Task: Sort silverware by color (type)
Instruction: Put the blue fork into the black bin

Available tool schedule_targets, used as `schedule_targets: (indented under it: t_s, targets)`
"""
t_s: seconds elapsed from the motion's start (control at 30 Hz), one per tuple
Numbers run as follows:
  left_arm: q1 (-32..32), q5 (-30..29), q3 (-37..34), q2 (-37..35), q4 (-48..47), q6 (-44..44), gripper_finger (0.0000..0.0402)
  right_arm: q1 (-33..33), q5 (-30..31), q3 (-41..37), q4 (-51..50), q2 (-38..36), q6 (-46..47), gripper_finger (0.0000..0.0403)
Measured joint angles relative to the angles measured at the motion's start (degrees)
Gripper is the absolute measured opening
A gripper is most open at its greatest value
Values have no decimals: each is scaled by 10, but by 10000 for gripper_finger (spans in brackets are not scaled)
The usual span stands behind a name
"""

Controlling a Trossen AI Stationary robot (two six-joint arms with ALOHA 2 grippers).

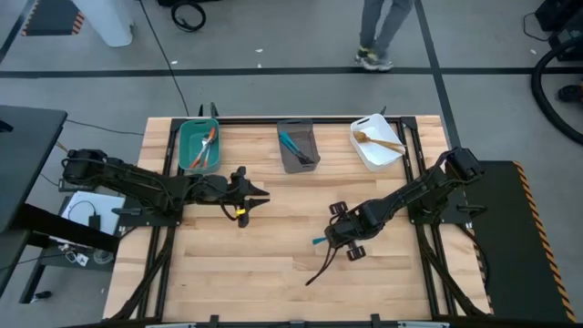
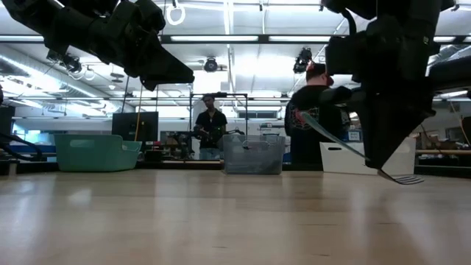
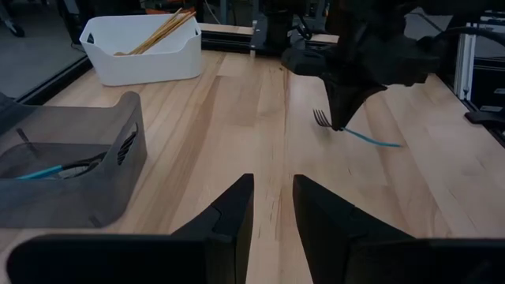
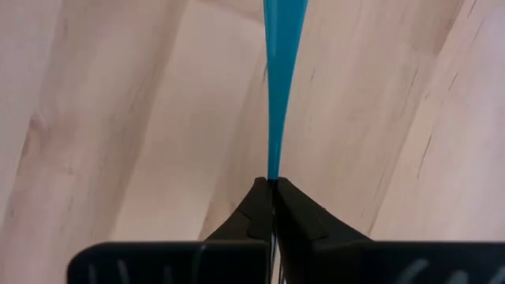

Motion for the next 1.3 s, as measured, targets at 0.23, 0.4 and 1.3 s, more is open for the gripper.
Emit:
schedule_targets:
  t_s: [0.23,0.4,1.3]
  targets:
    - [0,0,0,0,0,0,98,-11,-12,0,52,0,1,11]
    - [0,0,0,0,1,4,98,-25,-15,0,79,0,0,11]
    - [2,-1,0,-109,10,111,98,-130,-12,0,236,0,-3,11]
